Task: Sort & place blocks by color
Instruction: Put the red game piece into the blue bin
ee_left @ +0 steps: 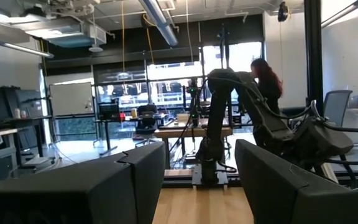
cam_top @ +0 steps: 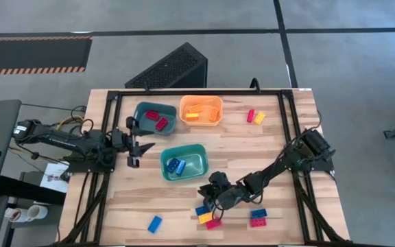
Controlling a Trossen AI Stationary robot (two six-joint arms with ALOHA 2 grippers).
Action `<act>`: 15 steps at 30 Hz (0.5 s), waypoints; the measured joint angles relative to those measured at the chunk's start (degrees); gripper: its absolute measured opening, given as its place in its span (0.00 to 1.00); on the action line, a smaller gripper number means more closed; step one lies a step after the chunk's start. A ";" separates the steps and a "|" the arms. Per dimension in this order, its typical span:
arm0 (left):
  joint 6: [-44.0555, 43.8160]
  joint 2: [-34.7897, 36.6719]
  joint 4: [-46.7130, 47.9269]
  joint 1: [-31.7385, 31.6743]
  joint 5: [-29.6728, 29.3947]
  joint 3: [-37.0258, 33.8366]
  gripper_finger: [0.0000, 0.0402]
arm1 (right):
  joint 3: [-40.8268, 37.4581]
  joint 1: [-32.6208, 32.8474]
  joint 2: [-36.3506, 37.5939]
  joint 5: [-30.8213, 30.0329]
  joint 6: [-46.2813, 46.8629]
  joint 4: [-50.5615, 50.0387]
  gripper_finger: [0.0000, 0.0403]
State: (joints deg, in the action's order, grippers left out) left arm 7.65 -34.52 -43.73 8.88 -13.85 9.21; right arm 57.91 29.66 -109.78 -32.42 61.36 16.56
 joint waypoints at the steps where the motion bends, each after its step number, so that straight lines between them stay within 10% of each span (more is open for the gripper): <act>1: -0.03 0.00 0.21 0.00 0.01 0.00 0.46 | 0.00 -0.20 0.00 0.19 -0.13 -0.01 0.29; 15: -1.81 0.00 0.75 0.00 0.00 0.00 0.46 | 0.00 -2.14 -0.02 3.02 -0.54 -0.22 0.29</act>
State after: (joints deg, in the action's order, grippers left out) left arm 5.83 -34.52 -42.98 8.88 -13.85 9.21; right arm 57.91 27.52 -109.80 -29.39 60.82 16.34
